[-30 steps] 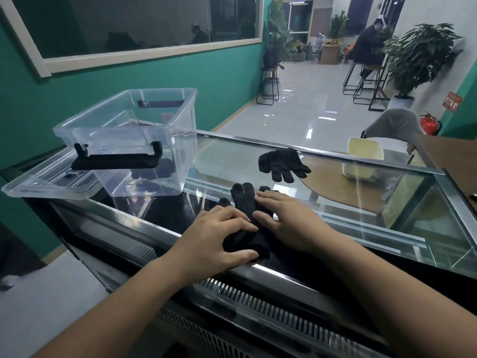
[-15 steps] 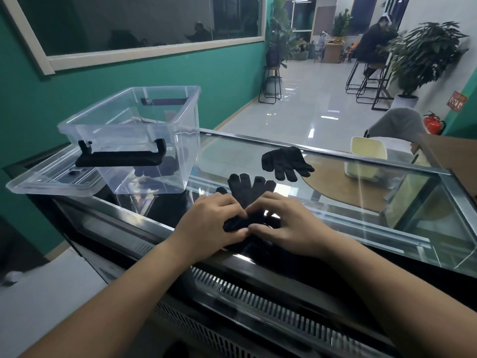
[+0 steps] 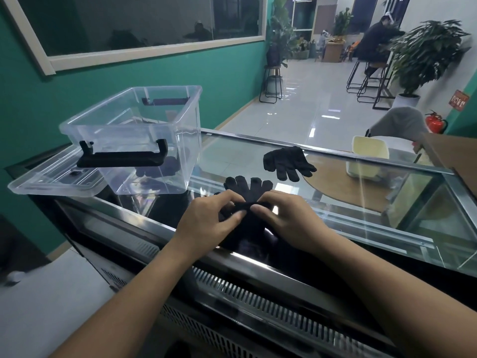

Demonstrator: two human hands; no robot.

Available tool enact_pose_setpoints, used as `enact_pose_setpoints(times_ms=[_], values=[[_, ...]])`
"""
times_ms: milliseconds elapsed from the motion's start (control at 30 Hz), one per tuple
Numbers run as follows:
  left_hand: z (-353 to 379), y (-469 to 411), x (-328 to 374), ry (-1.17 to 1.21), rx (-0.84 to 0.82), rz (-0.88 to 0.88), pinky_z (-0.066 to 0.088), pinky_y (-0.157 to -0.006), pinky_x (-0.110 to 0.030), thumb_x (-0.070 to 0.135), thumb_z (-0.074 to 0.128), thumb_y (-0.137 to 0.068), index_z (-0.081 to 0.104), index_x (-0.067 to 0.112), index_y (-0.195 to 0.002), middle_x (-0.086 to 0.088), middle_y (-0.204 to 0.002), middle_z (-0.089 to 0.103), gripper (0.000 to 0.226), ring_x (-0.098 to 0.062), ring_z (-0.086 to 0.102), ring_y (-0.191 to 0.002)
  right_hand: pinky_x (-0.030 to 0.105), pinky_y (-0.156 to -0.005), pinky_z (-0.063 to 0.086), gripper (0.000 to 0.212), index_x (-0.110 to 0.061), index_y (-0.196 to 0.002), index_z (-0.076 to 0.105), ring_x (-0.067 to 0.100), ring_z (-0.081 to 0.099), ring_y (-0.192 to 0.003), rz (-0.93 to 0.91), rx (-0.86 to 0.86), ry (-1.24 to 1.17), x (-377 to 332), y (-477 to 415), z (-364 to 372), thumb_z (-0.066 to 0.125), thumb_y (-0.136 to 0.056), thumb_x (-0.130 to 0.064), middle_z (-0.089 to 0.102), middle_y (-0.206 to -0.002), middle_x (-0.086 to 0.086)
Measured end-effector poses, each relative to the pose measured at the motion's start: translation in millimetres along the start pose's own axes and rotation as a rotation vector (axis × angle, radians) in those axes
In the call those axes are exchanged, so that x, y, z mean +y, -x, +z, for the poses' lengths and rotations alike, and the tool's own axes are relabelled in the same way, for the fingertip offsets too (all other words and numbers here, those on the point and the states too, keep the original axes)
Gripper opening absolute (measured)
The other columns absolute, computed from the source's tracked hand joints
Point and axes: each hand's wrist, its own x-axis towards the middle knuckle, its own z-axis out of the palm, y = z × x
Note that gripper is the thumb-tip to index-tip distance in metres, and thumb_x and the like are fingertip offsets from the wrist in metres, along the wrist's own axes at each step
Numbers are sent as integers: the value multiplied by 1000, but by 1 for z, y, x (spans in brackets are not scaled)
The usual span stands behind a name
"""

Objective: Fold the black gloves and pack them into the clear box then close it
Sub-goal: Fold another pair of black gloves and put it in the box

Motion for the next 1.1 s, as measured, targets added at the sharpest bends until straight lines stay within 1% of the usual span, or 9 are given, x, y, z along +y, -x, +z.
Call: enact_pose_setpoints(times_ms=[67, 167, 333, 433, 567, 667, 767, 967, 1100], values=[[0, -2, 1, 32, -12, -44, 48, -68, -9, 29, 79, -97, 74, 30, -114, 14, -83, 74, 18, 4, 69, -72, 15, -69, 42, 17, -26, -98, 72, -3, 61, -81, 28, 12, 9, -1, -2, 1, 65, -105, -40, 66, -83, -14], [0, -7, 0, 63, -37, -88, 54, -70, -20, 29, 76, -98, 71, 31, -113, 12, -78, 71, 15, -6, 70, -73, 10, -68, 42, 14, -23, -100, 75, -10, 60, -76, 61, 36, 20, -3, -3, 1, 70, -102, -37, 67, -80, -18], [2, -5, 1, 10, 15, -57, 50, -68, -11, 24, 76, -98, 69, 25, -108, 12, -77, 69, 12, -4, 69, -72, 5, -72, 41, 15, -25, -108, 77, -13, 59, -77, 80, 75, 22, -3, -5, 0, 76, -98, -36, 67, -84, -17], [5, -5, -2, -26, 41, -52, 56, -73, -25, 23, 75, -98, 67, 26, -109, 11, -79, 67, 13, -8, 67, -75, 2, -74, 39, 21, -23, -119, 76, -6, 58, -76, 88, 83, 43, -5, -4, 1, 73, -100, -33, 62, -87, -20], [6, -3, -3, -68, 31, -5, 56, -77, -30, 16, 77, -96, 67, 26, -111, 12, -86, 60, 21, -7, 61, -79, 12, -69, 37, 33, -24, -131, 67, 9, 56, -78, 87, 77, 120, -3, -5, 5, 72, -100, -34, 58, -81, -17], [5, -1, -4, -102, 31, 61, 56, -80, -25, 17, 77, -97, 74, 24, -109, 14, -103, 57, 13, -6, 61, -88, 29, -71, 46, 29, -26, -117, 62, 11, 57, -79, 73, 118, 171, -1, -6, 4, 77, -95, -35, 61, -86, -12], [7, -1, -3, -178, 37, 137, 57, -88, -31, 16, 75, -95, 76, 19, -102, 11, -110, 62, 8, -11, 61, -105, 37, -74, 55, 18, -23, -102, 65, 12, 58, -84, -27, 132, 164, -3, -5, 3, 80, -92, -22, 60, -95, -10], [6, 0, 2, -193, -45, 85, 55, -86, -30, 49, 72, -88, 68, 28, -104, 18, -101, 64, 26, -7, 60, -97, 39, -85, 52, 12, -28, -104, 71, 18, 56, -100, -129, -9, 167, -2, -2, 2, 65, -95, -23, 61, -105, -9], [6, 1, 1, -196, -38, 76, 57, -82, -31, 45, 73, -88, 68, 30, -104, 17, -100, 65, 23, -6, 62, -92, 37, -91, 47, 28, -30, -107, 66, 15, 52, -101, -130, -91, 173, -7, 0, -3, 60, -82, -40, 59, -105, -10]])
